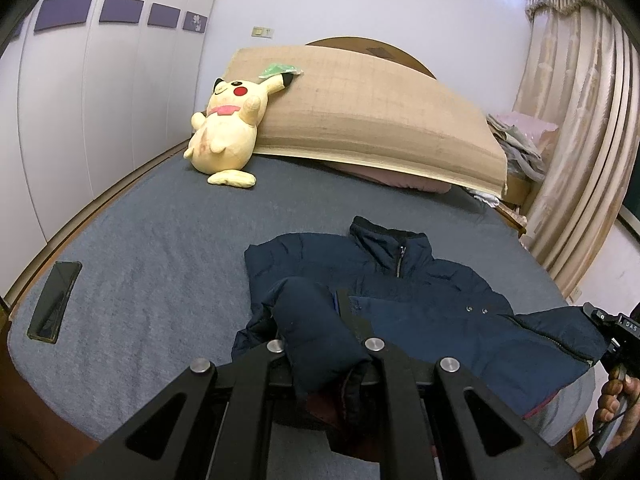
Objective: Fold large clothes
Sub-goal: 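Lower the folded hem onto the jacket, holding it with both tools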
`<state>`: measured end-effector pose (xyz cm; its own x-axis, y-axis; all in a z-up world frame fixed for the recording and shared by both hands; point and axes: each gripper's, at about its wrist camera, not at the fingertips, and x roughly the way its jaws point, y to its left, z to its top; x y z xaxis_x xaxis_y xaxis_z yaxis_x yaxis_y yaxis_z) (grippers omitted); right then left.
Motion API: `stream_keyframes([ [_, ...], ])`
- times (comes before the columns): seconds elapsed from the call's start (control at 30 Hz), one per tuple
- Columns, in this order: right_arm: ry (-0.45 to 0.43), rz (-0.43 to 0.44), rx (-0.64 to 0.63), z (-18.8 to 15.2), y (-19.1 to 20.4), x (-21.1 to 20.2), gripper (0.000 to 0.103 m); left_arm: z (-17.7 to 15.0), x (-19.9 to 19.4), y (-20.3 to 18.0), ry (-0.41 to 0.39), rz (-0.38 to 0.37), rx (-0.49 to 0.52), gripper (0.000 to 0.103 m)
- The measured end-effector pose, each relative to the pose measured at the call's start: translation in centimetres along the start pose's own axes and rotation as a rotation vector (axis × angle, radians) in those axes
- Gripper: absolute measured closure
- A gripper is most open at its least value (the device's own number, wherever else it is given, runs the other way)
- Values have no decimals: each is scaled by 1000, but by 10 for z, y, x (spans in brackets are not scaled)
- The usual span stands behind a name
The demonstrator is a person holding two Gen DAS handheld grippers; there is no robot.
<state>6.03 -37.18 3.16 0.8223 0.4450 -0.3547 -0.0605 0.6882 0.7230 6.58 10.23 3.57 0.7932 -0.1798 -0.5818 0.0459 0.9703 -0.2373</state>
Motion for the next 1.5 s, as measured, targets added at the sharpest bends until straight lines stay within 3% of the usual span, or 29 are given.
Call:
stream_keyframes([
  [0.73,16,-23,11,9,-7,16,94,17,36,-2,35,14,13,94],
  [1.5,25,-124,23,16,-13,48,94,22,75,-1,72,29,-1,94],
])
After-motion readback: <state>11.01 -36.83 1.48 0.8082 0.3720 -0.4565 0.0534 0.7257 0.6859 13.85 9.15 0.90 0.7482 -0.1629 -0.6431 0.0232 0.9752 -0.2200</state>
